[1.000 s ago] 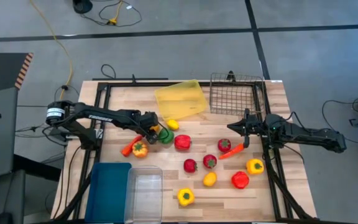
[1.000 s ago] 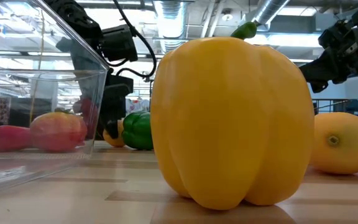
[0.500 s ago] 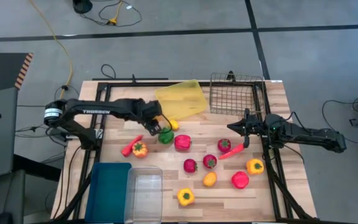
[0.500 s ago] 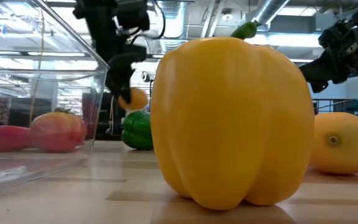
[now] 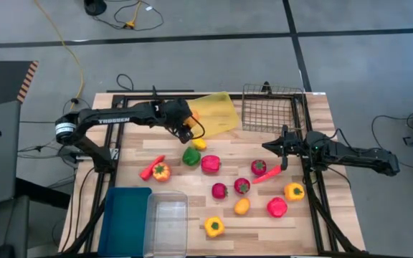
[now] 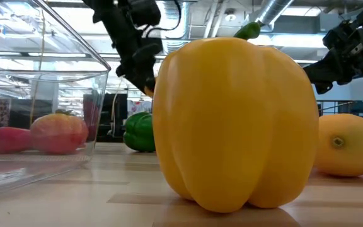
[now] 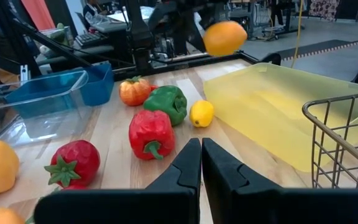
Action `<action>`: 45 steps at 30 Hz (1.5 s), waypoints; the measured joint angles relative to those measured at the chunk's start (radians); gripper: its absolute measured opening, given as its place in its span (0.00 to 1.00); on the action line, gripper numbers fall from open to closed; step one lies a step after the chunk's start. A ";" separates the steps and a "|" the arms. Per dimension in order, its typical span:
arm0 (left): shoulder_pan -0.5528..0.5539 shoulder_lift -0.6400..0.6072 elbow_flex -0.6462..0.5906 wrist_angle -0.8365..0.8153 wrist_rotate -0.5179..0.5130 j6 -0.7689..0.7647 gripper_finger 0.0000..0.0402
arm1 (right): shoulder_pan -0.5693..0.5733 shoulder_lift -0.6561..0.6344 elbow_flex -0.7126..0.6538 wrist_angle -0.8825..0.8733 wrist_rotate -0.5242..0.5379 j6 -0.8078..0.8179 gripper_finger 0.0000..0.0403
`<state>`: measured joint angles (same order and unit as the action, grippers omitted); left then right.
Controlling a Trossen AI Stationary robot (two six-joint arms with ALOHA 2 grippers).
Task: Sort produce into baskets
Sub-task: Put the top left yellow lemon into the yellow bin, then put the red bell pepper into the wire basket
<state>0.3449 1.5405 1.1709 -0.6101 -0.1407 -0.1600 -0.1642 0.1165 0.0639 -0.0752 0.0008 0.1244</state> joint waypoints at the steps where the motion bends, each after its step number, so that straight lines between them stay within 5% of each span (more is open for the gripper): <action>1: 0.008 0.013 0.000 0.003 0.006 0.000 0.51 | 0.000 0.000 0.000 0.000 0.000 0.000 0.11; 12: 0.072 0.169 0.000 0.147 0.006 0.141 0.51 | 0.000 0.000 0.000 0.000 0.000 -0.001 0.11; 24: 0.118 0.181 0.000 0.168 0.026 0.148 0.52 | 0.000 0.000 0.000 0.000 0.000 -0.001 0.11; 38: 0.117 0.181 0.000 0.167 0.025 0.156 0.75 | 0.000 0.000 0.000 0.000 0.000 0.000 0.11; 45: 0.117 0.175 0.000 0.166 0.040 0.186 0.80 | 0.000 0.000 0.000 0.001 0.000 0.027 0.14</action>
<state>0.4616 1.7159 1.1706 -0.4437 -0.1005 0.0257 -0.1642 0.1165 0.0639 -0.0746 0.0010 0.1513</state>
